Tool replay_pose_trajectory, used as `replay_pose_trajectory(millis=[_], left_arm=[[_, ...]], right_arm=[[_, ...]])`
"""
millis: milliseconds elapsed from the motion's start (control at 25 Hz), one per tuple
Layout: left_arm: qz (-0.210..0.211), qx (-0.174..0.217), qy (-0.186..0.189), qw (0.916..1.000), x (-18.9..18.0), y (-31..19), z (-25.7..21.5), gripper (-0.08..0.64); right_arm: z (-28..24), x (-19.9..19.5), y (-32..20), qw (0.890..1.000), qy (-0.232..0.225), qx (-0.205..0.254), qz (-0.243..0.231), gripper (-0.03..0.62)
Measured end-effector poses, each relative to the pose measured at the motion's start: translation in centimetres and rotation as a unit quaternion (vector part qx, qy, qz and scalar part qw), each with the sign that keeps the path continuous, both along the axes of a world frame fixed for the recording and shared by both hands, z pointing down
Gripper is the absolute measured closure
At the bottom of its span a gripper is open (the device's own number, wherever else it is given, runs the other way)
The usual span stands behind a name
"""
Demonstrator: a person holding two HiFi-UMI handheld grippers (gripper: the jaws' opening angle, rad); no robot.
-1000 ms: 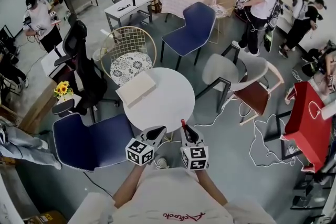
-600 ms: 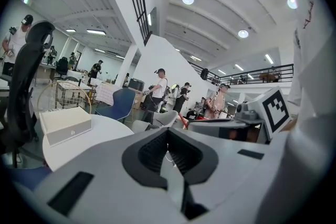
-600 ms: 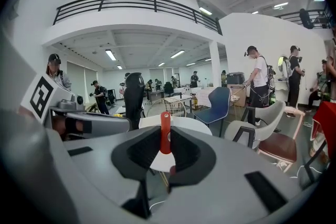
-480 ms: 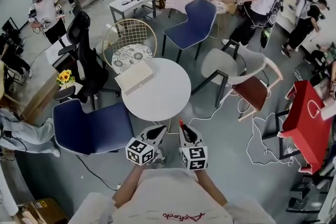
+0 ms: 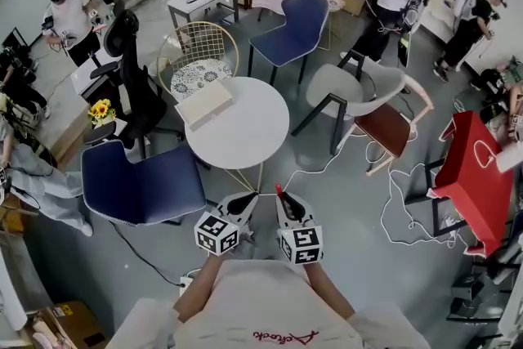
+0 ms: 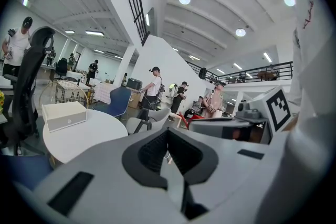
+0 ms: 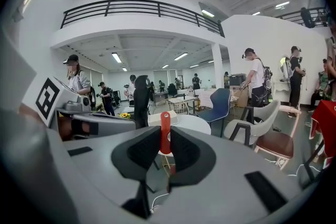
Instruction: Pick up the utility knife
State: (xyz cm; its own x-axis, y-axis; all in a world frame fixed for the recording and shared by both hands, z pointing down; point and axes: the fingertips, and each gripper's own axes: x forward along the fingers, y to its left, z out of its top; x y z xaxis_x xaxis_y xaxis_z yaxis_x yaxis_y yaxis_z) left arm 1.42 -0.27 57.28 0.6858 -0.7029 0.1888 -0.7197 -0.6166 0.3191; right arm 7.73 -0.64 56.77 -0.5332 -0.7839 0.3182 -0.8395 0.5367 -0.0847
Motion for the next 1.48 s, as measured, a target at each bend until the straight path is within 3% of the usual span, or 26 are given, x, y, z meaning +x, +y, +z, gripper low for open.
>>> replay_pose_trajectory(millis=[720,1480], left_arm=[[-0.006,0.007,-0.006,0.9999,1.4,8.0,-0.2,0.548],[-0.005,0.033,-0.010,0.9994,2.7,9.5,-1.4,0.548]], right_arm=[[-0.7,1.0,8.3,1.000,-0.009,0.019,-0.018,0.526],[-2.1,2.4,9.4,0.999,-0.008,0.045,-0.019,0.526]])
